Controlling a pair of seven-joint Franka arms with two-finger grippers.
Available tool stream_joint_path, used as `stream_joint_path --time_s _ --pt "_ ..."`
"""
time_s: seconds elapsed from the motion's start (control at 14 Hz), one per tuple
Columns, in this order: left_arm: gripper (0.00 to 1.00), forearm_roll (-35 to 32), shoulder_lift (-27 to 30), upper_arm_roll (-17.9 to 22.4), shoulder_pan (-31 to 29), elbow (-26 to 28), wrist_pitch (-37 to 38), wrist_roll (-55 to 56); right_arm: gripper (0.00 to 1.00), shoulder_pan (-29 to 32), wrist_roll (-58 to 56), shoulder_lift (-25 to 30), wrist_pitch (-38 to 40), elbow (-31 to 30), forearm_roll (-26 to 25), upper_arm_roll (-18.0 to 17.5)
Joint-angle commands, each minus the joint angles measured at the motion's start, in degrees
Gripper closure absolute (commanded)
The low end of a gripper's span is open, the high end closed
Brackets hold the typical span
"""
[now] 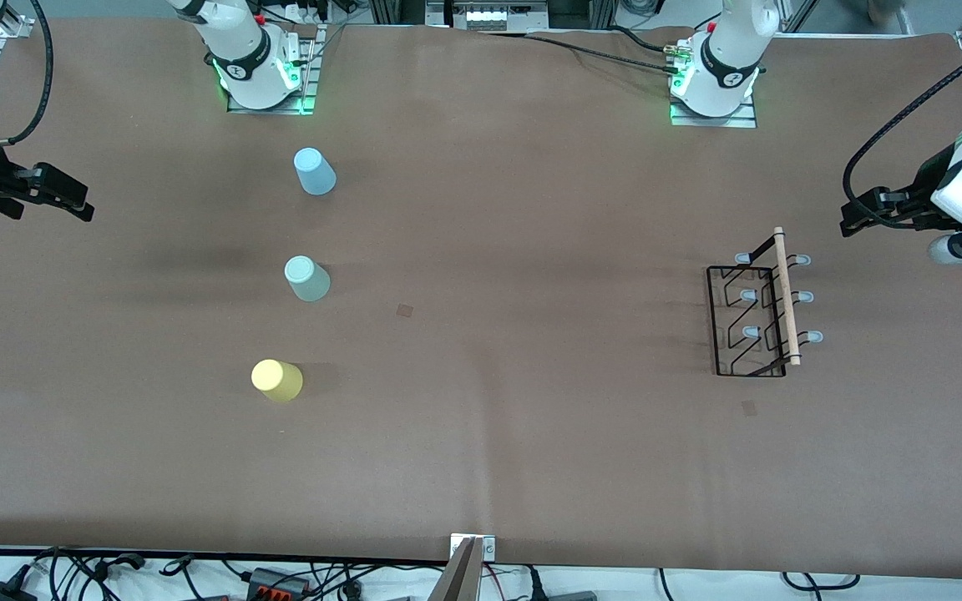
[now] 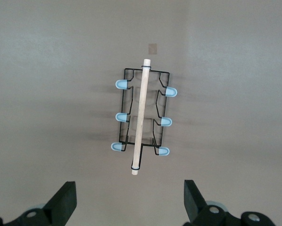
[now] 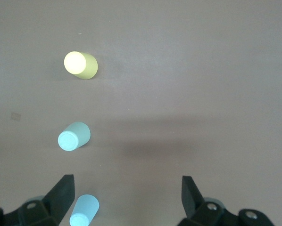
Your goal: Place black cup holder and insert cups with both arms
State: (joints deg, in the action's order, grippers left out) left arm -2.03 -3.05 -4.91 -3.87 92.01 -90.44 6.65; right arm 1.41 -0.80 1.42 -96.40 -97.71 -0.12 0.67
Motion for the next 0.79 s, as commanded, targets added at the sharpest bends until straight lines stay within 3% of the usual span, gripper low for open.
stream_joint_path --time_s 0.0,0.71 --pt "0.00 0.80 0.94 0.34 0.18 1.07 -0.79 0.03 0.00 0.35 -0.87 0.43 0.86 0.41 0.21 -0.41" --pt "0.00 0.62 -0.81 0.34 0.18 1.15 -2.71 -0.23 0.00 0.18 -0.87 -0.10 0.33 0.24 0.12 -0.58"
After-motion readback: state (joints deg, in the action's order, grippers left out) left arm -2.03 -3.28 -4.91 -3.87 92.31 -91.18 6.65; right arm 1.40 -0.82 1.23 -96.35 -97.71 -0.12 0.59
